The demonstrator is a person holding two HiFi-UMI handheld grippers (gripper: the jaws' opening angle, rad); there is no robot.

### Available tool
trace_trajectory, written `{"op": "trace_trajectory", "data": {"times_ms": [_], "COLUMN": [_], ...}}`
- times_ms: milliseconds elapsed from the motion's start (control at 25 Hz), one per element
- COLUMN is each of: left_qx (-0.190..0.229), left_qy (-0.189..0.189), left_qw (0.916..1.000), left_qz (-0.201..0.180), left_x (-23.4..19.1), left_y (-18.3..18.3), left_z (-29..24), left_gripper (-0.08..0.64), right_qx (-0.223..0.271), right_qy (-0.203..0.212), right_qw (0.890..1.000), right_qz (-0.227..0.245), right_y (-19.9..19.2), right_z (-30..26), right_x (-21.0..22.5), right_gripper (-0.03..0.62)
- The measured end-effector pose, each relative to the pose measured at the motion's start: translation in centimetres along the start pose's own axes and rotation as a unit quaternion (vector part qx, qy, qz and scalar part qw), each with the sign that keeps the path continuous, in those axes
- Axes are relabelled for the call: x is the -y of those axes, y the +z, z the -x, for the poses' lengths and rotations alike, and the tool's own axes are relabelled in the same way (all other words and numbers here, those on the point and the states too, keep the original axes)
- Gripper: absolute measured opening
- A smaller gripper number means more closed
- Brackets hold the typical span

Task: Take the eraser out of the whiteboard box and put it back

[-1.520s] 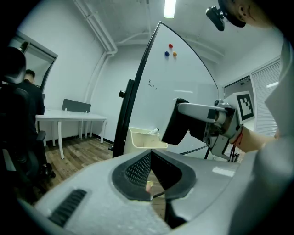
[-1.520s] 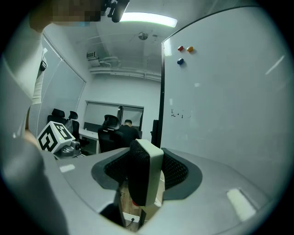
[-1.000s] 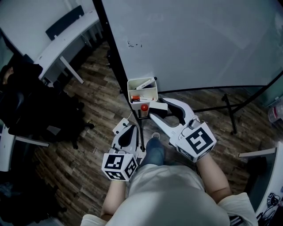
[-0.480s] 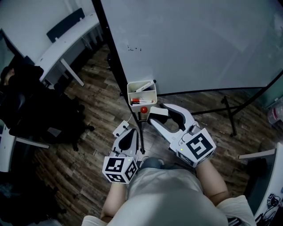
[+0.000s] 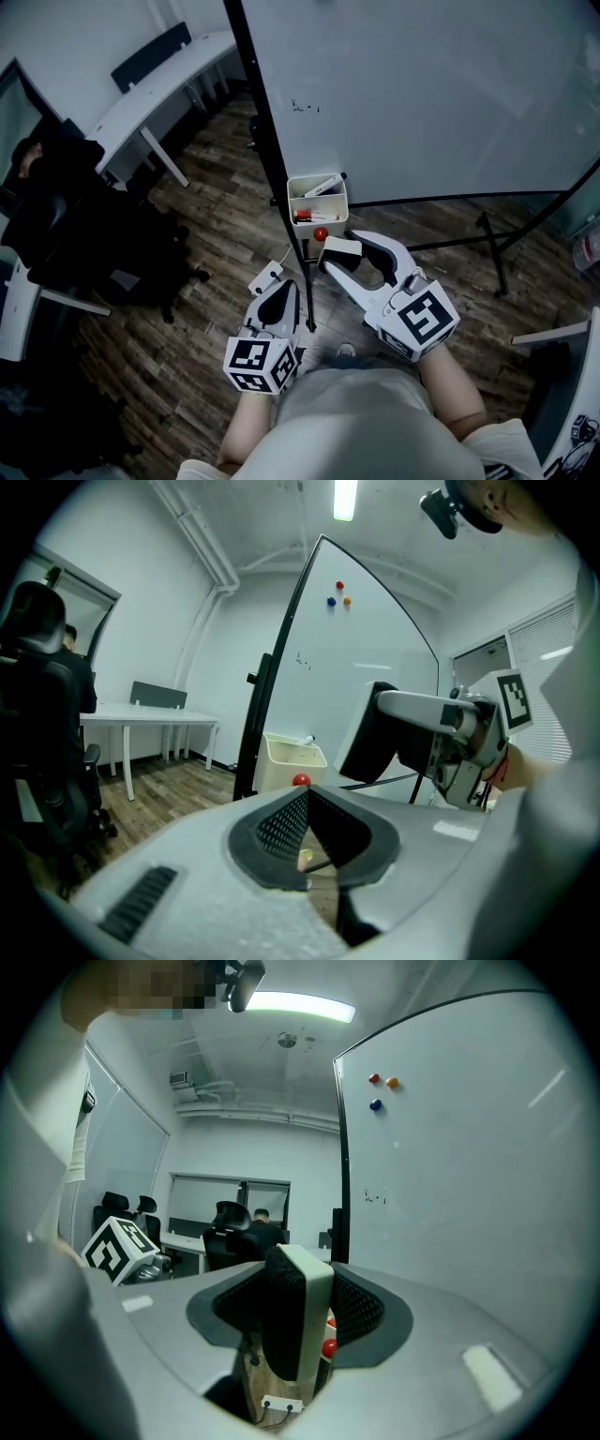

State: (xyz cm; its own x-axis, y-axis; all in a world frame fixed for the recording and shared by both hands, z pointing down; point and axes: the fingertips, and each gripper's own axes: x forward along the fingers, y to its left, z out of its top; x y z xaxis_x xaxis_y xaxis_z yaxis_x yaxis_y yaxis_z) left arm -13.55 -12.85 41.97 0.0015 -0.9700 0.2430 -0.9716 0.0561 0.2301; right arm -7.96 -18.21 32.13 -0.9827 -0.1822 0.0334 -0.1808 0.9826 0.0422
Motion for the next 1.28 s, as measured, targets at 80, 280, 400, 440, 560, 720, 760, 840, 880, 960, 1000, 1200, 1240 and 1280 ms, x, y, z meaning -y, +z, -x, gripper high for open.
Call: {"op": "trace_trajectory", "data": {"times_ms": [80, 280, 400, 440, 560, 720, 760, 840, 880, 960, 1000, 1200, 1240, 1280], "left_qx": [0.0, -0.008, -0.01, -0.009, -0.008, -0.007, -0.007, -0.006, -0.006, -0.005, -0.005, -0.004, -0.004, -0.004], "left_qy": [-0.003, -0.007, -0.008, -0.009, -0.011, -0.018, -0.02, -0.025, -0.027, -0.033, -0.035, -0.045, -0.047, -0.049], "left_qw": [1.0, 0.9999, 0.9998, 0.9998, 0.9998, 0.9998, 0.9997, 0.9996, 0.9996, 0.9994, 0.9993, 0.9989, 0.9988, 0.9987], "left_qz": [-0.003, -0.008, -0.012, -0.013, -0.012, -0.01, -0.01, -0.01, -0.01, -0.01, -0.01, -0.011, -0.011, -0.011], "left_x": [0.0, -0.5, -0.9, -0.9, -1.0, -0.9, -0.8, -0.5, -0.3, 0.0, 0.1, 0.9, 1.0, 1.2], "left_y": [0.1, 0.1, 0.2, 0.2, 0.2, 0.1, 0.0, -0.1, -0.2, -0.4, -0.4, -0.8, -1.0, -1.1], "left_z": [0.8, 3.1, 4.6, 5.1, 6.5, 7.9, 8.2, 8.9, 9.2, 9.9, 10.2, 12.2, 12.6, 13.0], "left_gripper": [0.003, 0.003, 0.003, 0.003, 0.003, 0.003, 0.003, 0.003, 0.003, 0.003, 0.003, 0.003, 0.003, 0.003], "right_qx": [-0.003, -0.005, -0.002, -0.002, -0.005, -0.005, -0.004, -0.003, -0.003, -0.003, -0.004, -0.002, -0.002, -0.002], "right_qy": [-0.002, -0.007, -0.01, -0.01, -0.012, -0.018, -0.02, -0.026, -0.029, -0.034, -0.037, -0.049, -0.051, -0.054], "right_qw": [1.0, 1.0, 1.0, 1.0, 1.0, 1.0, 1.0, 1.0, 1.0, 0.999, 0.999, 0.999, 0.999, 0.998], "right_qz": [-0.003, -0.009, -0.011, -0.011, -0.009, -0.008, -0.008, -0.009, -0.009, -0.01, -0.01, -0.015, -0.016, -0.016], "right_y": [-0.1, 0.1, 0.6, 0.7, 0.9, 1.6, 1.7, 1.8, 1.8, 1.9, 1.8, 2.0, 2.0, 2.0], "right_z": [0.1, 0.2, 0.3, 0.3, 0.7, 1.5, 1.8, 2.3, 2.6, 3.1, 3.3, 4.7, 5.0, 5.3], "right_x": [-0.8, -3.0, -4.5, -5.0, -6.7, -8.4, -8.7, -9.5, -9.9, -10.6, -11.0, -13.0, -13.5, -13.9], "right_gripper": [0.21, 0.21, 0.21, 0.209, 0.209, 0.21, 0.21, 0.21, 0.209, 0.209, 0.21, 0.209, 0.209, 0.21]}}
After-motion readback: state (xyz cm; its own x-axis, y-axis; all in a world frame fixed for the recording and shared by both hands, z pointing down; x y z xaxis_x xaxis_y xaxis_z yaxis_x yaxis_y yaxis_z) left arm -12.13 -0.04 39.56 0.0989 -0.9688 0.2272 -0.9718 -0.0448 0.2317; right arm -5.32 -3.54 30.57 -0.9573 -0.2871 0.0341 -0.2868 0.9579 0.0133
